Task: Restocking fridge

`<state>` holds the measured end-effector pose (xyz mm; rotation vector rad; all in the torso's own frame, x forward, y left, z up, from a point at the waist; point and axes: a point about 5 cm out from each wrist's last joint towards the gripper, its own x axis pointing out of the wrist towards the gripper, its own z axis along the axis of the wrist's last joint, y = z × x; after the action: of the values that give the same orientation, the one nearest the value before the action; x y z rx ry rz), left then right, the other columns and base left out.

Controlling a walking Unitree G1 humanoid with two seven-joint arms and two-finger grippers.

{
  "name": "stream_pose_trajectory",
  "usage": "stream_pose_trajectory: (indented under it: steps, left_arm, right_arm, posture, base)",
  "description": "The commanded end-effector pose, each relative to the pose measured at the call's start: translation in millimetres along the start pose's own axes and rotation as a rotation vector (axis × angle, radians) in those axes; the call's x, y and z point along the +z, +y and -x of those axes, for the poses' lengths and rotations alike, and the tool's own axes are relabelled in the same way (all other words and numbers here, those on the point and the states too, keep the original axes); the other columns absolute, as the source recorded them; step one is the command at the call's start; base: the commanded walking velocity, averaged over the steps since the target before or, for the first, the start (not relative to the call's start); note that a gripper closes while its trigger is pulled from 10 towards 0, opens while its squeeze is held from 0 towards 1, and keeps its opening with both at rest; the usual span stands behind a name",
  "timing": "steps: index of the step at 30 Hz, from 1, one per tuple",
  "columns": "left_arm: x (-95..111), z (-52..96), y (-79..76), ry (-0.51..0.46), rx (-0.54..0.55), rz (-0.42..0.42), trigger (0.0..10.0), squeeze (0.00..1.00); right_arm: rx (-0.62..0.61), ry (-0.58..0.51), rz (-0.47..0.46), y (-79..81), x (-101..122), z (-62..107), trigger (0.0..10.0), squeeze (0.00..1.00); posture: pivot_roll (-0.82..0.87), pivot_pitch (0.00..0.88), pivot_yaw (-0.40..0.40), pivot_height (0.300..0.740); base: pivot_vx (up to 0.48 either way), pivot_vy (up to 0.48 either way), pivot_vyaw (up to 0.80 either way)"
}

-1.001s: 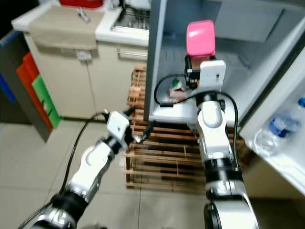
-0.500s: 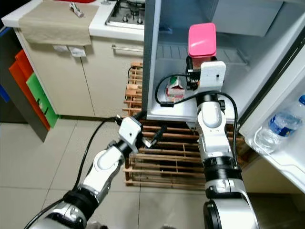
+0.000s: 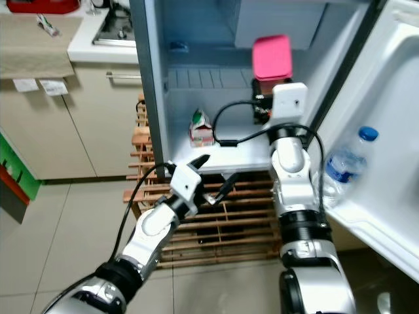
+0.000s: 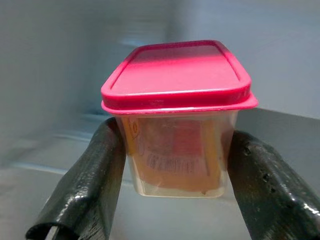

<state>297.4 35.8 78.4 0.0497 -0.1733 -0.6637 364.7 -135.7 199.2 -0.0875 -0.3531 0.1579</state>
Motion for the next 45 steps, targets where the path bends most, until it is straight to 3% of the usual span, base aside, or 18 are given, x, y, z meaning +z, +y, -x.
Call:
stream_pose_trajectory:
  steps: [1,6,14,16,20,28,34,36,45]
  left_arm:
    - [1,-1.7,-0.9,-0.004,0.009,-0.001,10.0,0.00]
    - [-2,1.3,2.7,0.010,0.039,-0.014,10.0,0.00]
    - [-1,3.4,-0.5,-0.002,0.034,-0.034,10.0,0.00]
    - [6,4.0,6.1,-0.057,0.096,-0.035,10.0,0.00]
    - [6,8.1,11.4,-0.074,0.153,-0.033,10.0,0.00]
    - [3,17.6,-1.4,-0.085,0.138,-0.025,10.0,0.00]
    - [3,31.6,-13.2,-0.095,0.111,-0.032,10.0,0.00]
    - [5,43.9,-16.3,-0.104,0.113,-0.044,10.0,0.00]
    - [3,76.2,-13.8,-0.040,0.150,-0.043,10.0,0.00]
  right_arm:
    - [0.029,-0.004,-0.018,2.8,5,-3.1,0.0,0.00]
    - [0.108,0.043,-0.109,20.1,0,-4.8,0.0,0.00]
    - [0.169,0.055,-0.101,33.8,2,-13.4,0.0,0.00]
    - [0.186,0.056,-0.111,37.5,6,-20.1,0.0,0.00]
    - [0.192,0.067,-0.115,39.5,7,-27.1,0.0,0.00]
    - [0.209,0.077,-0.077,41.3,9,-35.7,0.0,0.00]
    - [0.193,0.078,-0.042,39.3,9,-41.7,0.0,0.00]
    - [0.157,0.055,-0.025,37.5,13,-44.3,0.0,0.00]
    - [0.060,0.036,-0.035,32.2,28,-62.3,0.0,0.00]
  posture:
    - [-0.10,0.000,-0.055,0.740]
    - [-0.09,0.000,-0.058,0.740]
    - [-0.08,0.002,-0.073,0.740]
    - [-0.08,0.010,-0.081,0.740]
    - [-0.08,0.030,-0.097,0.740]
    - [-0.07,0.069,-0.125,0.740]
    - [-0.05,0.105,-0.131,0.740]
    - [-0.04,0.128,-0.127,0.740]
    - [0.01,0.182,-0.109,0.740]
  base:
    - [0.000,0.000,0.00]
    - [0.000,0.000,0.00]
    - [0.000,0.000,0.00]
    - [0.000,0.000,0.00]
    - [0.000,0.000,0.00]
    - [0.000,0.000,0.00]
    - [0.000,0.000,0.00]
    - [0.000,0.000,0.00]
    - [0.000,0.000,0.00]
